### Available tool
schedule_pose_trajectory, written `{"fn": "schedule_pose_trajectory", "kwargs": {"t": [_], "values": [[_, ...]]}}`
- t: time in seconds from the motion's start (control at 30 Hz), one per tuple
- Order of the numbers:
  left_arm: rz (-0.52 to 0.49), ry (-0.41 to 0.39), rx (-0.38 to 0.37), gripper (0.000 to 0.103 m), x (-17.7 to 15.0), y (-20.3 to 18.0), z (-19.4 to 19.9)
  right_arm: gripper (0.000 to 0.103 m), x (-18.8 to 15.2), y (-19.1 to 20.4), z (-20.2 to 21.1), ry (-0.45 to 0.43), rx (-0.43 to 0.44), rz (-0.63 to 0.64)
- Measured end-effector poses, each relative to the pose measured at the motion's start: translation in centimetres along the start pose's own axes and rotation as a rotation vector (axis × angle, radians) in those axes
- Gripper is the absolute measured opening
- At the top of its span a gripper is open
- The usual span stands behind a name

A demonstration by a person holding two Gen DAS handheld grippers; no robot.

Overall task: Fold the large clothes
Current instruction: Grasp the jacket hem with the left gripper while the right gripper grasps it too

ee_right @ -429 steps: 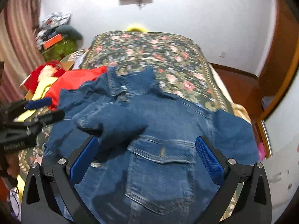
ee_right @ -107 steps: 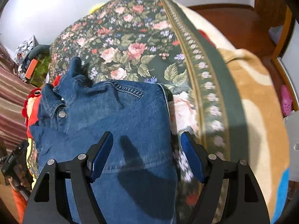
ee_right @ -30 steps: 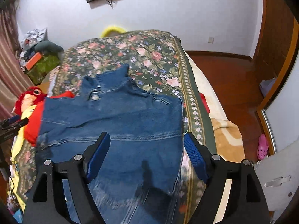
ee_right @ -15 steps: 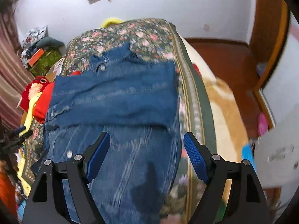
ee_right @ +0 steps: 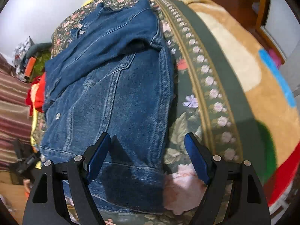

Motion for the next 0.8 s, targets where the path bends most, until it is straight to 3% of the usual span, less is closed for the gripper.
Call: {"fn": "schedule_pose_trajectory", "kwargs": {"t": [0.03, 0.1, 0.17, 0.23, 0.3, 0.33, 0.43, 0.6, 0.67, 0.8], "values": [[0.029, 0.0, -0.032, 0.089, -0.1, 0.3, -0.1, 0.078, -0.1, 0.2, 0.0, 0.001, -0.001, 0.019], [0.118, 0.017, -0.183, 0.088, -0.5, 0.9, -0.9, 0.078, -0.1, 0.5, -0.3, 0.009, 0.014, 0.039], [0.148, 0.031, -0.244, 0.084, -0.7, 1.2, -1.6, 0.081, -0.2, 0.7, -0.9, 0.017, 0.022, 0.044], [0.134, 0.025, -0.246, 0.082, -0.7, 0.9, -1.6, 0.081, -0.4, 1.0, -1.2, 0.014, 0.027, 0.057], [0.11, 0.022, -0.265, 0.067, -0.7, 0.3, -1.3, 0.078, -0.5, 1.1, -1.4, 0.023, 0.052, 0.07], [0.098, 0.021, -0.261, 0.065, -0.6, -0.1, -1.2, 0.075, -0.6, 1.3, -1.4, 0.03, 0.065, 0.074], [0.049, 0.007, -0.234, 0.056, 0.1, -1.4, -0.8, 0.057, -0.8, 2.4, -1.8, 0.035, 0.075, 0.114], [-0.003, -0.032, -0.226, 0.021, 0.8, -3.1, 0.7, 0.028, -0.7, 3.9, -1.6, 0.02, 0.081, 0.184], [-0.004, -0.054, -0.256, 0.017, 1.5, -3.5, 1.4, 0.019, -0.1, 4.5, -1.3, 0.006, 0.087, 0.197], [-0.044, -0.114, -0.24, 0.014, 3.1, -4.2, 3.1, 0.015, 0.8, 5.4, -0.2, -0.037, 0.129, 0.209]]}}
Point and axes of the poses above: each gripper's, at about its wrist camera, not at the fingertips, and z roughly against the way its jaws point, y to its left, x to its top, the point moved 2 cm from there along -z, roughly the way its jaws point, and after that the axes turned 13 degrees about -z, right-handed, at the moved point
